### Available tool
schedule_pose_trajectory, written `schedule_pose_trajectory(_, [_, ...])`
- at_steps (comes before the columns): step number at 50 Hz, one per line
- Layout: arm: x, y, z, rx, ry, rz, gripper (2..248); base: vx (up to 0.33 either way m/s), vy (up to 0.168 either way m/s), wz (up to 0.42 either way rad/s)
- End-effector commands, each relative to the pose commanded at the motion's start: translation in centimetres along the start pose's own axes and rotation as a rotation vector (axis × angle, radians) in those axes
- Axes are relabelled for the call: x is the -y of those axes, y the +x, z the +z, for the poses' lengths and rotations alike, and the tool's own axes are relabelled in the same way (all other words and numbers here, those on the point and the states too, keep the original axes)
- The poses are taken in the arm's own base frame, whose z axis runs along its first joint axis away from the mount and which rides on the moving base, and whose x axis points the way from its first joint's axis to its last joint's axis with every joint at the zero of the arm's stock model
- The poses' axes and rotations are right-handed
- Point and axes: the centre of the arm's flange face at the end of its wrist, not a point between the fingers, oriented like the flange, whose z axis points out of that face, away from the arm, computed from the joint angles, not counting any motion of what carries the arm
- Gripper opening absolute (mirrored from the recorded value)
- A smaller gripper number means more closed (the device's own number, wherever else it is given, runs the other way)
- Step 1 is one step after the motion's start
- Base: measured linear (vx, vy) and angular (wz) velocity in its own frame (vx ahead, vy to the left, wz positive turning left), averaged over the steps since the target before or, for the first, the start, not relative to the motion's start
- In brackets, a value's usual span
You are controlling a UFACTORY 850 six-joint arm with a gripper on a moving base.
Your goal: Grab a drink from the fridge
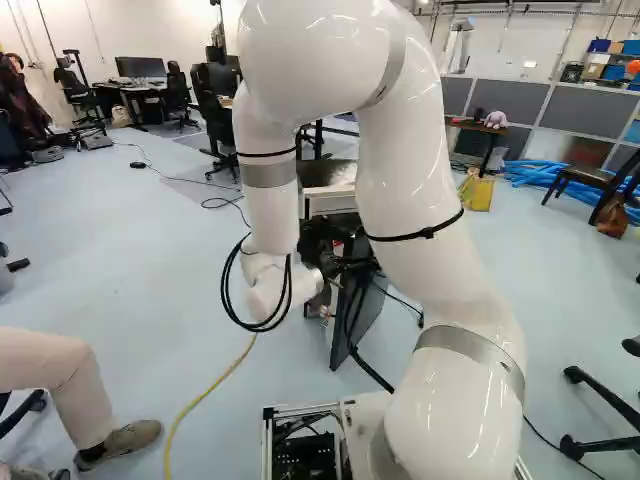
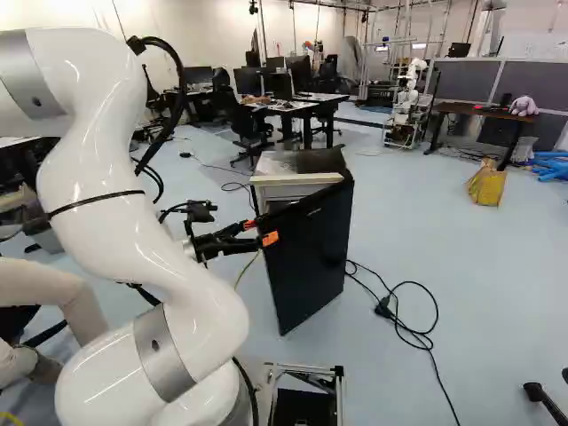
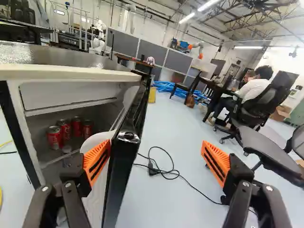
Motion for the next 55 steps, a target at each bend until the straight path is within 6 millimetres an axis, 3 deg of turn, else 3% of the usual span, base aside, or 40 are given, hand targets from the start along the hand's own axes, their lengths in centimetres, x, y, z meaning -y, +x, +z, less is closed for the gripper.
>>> schedule_pose_trajectory(37, [-5.2, -1.6, -0.8, -0.054, -0.089, -0.09, 247, 0.0, 0.0, 0.0])
schedule_pose_trajectory(55, [-6.4, -2.0, 0.1, -0.049, -0.128, -0.113, 247, 0.0, 0.0, 0.0])
